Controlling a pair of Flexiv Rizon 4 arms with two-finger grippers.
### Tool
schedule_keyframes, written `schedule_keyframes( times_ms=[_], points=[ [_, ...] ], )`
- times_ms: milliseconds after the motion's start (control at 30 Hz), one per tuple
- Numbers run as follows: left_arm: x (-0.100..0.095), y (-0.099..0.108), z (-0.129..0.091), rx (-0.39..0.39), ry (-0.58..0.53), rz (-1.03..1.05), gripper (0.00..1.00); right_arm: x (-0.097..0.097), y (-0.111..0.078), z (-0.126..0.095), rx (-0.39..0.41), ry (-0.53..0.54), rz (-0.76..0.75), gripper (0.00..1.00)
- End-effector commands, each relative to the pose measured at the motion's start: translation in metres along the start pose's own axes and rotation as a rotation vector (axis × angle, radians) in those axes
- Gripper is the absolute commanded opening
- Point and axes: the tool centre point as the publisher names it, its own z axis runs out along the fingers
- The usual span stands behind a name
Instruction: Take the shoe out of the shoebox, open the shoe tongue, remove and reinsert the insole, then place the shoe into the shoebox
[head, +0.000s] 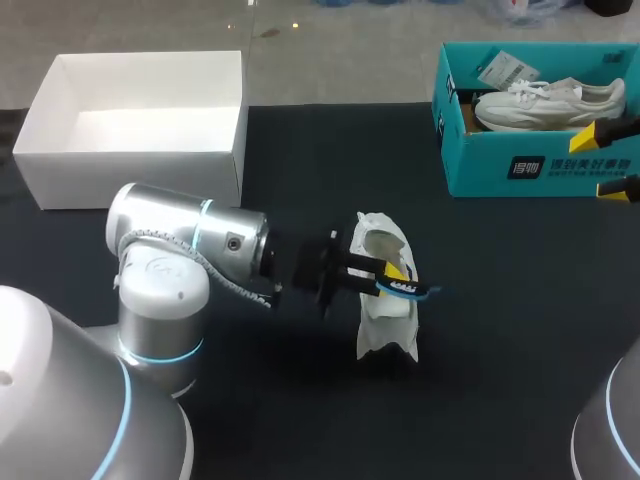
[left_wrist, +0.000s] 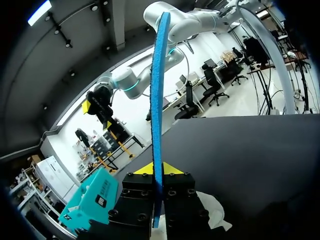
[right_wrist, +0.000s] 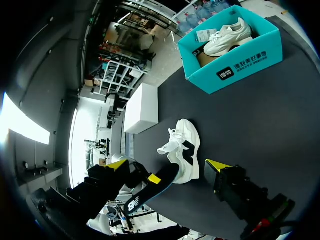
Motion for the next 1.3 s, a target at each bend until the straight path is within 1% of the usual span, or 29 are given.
schedule_keyframes(
  times_ms=[33, 133, 367, 633, 933, 1100, 1300],
  points=[
    [0.012, 0.005, 0.002, -0.016, -0.051, -0.004, 0.0, 0.0, -0.001, 0.0, -0.001, -0.003, 0.002, 1.0],
    [0.017, 0.013, 0.001, -0.045, -0.075, -0.014, 0.0, 0.0, -0.001, 0.0, -0.001, -0.003, 0.002, 1.0],
    [0.02, 0.018, -0.003, -0.064, -0.102, -0.02, 0.0, 0.0, -0.001, 0.0, -0.001, -0.003, 0.002, 1.0],
    [0.021, 0.024, -0.01, -0.071, -0.097, -0.039, 0.0, 0.0, -0.001, 0.0, -0.001, -0.003, 0.002, 1.0],
    [0.023, 0.039, -0.02, -0.113, -0.103, -0.053, 0.0, 0.0, -0.001, 0.0, -0.001, -0.003, 0.002, 1.0],
    [0.023, 0.049, -0.018, -0.119, -0.091, -0.073, 0.0, 0.0, -0.001, 0.0, -0.001, -0.003, 0.002, 1.0],
    [0.018, 0.058, -0.013, -0.107, -0.096, -0.08, 0.0, 0.0, -0.001, 0.0, -0.001, -0.003, 0.002, 1.0]
  ],
)
